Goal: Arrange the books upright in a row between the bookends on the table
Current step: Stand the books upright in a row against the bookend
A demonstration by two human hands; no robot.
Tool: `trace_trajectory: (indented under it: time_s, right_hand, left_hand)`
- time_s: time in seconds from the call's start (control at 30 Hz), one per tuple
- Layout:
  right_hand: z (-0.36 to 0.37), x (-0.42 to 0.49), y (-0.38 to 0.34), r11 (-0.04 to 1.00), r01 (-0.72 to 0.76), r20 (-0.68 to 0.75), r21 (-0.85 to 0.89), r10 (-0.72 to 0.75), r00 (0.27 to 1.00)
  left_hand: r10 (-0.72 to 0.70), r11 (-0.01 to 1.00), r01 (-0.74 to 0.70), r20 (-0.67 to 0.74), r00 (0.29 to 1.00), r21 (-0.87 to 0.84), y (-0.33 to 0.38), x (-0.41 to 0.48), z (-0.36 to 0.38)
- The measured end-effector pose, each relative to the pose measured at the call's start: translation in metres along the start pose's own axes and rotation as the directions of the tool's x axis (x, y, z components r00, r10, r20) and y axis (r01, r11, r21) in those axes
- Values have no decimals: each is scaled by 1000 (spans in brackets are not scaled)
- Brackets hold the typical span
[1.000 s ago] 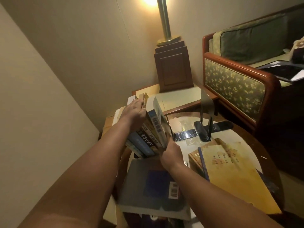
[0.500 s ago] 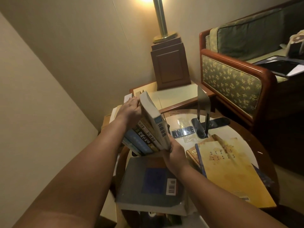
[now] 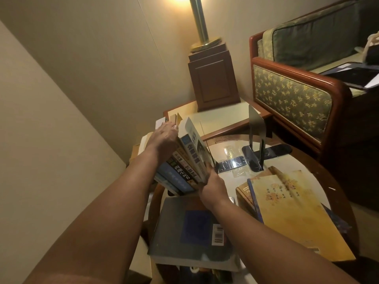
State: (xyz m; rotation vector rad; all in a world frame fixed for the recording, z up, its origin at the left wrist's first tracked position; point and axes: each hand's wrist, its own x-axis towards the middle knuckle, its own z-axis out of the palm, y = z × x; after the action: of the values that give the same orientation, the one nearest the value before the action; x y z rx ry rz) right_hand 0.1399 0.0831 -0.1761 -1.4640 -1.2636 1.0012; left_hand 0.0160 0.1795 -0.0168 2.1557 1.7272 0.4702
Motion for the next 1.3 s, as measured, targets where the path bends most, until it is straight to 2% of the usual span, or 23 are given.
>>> trace_trajectory:
  time_s: [0.13,0.2,0.3,0.4,0.5,0.63,0.83,0.87,0.93,1.0,1.03,1.07,1.1,1.2,1.3]
  right_hand:
    - [-6,-1,13,975,100,-49,198,-92,995]
    - [-11,-3,18,957,162,-28,240,-160,987]
    - [-9,-3,24,963,225,-3,148,-227,974]
    - [-7,0,25,971,226,4,79,-227,974]
    - [-9,6,24,984,173,41,33,-174,984]
    - [-10,12,17,987,111,88,-120,-101,991]
    - [-18,0,6,989,21,169,-145,4,986]
    - [-21,-7,6,993,26,129,-114,-11,992]
    - [-30,-23,3,998,63,-106,-20,-65,992]
    - [-37,-26,-1,992,96,-377,84,-57,925]
    - [-41,-20,-4,986,91,-433,143,-21,901]
    - [-45,-9,-8,977,66,-427,201,27,904]
    - [-49,5,-9,970,11,-362,242,80,929]
    - [-57,45,-9,945,-175,-35,277,192,981]
    - [-55,65,2,908,-310,220,282,254,942]
  left_hand:
    - [69,994,-68,-6,998,81,-6,4,0]
    - [60,998,-60,-6,998,3,-3,-1,-3]
    - [84,996,-84,8,996,-22,-10,2,-4]
    - [30,999,-29,36,999,-23,-15,4,-5]
    - [37,999,-37,24,999,12,-6,-2,-6]
    - [68,991,-67,0,998,118,2,-5,-4]
    - [60,969,-63,19,998,237,0,-3,-1]
    - [54,966,-60,30,998,253,-1,-4,-1]
    - [61,960,-67,32,998,270,-2,-3,-2]
    - [61,962,-66,28,998,266,-3,-4,-1]
    - [64,963,-69,27,998,261,-2,-4,0]
    - [67,964,-72,27,997,258,-1,-5,0]
    - [66,965,-71,31,997,253,-1,-6,-1]
    - [64,973,-75,57,996,220,-2,-6,-4]
    - [89,975,-101,68,994,198,-3,-5,-4]
